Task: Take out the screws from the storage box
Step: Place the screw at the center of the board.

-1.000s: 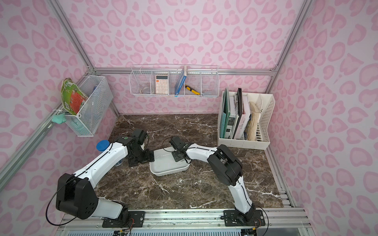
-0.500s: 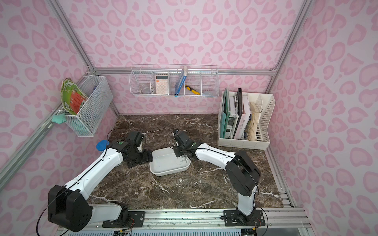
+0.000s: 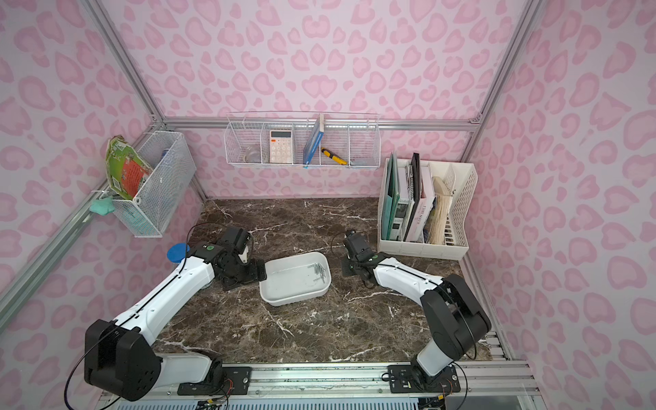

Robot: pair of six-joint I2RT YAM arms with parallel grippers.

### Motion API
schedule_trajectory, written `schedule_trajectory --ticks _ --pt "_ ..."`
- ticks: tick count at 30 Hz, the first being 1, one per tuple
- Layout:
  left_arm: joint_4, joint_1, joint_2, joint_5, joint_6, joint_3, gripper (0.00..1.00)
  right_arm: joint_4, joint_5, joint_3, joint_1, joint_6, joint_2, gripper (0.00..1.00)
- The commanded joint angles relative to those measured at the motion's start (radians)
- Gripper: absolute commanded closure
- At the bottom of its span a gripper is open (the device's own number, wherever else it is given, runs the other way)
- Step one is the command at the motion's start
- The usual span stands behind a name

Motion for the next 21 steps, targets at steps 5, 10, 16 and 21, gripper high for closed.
schedule_trajectory --ticks 5,10,16,21 --pt "-0.023 0.0 0.013 -0.01 0.012 0.012 0.08 0.057 -0.032 -0.009 -0.002 0.028 0.079 1.0" --pt "-0.022 0.0 0.018 -0.007 0.01 0.014 0.08 0.076 -0.05 -0.009 -0.002 0.036 0.114 0.99" --pt "-0.025 0.0 0.022 -0.009 0.01 0.014 0.08 0.082 -0.045 -0.005 -0.003 0.045 0.148 0.97" --pt "-0.028 0.0 0.023 -0.011 0.01 0.015 0.08 0.081 -0.028 -0.006 -0.003 0.051 0.151 0.95"
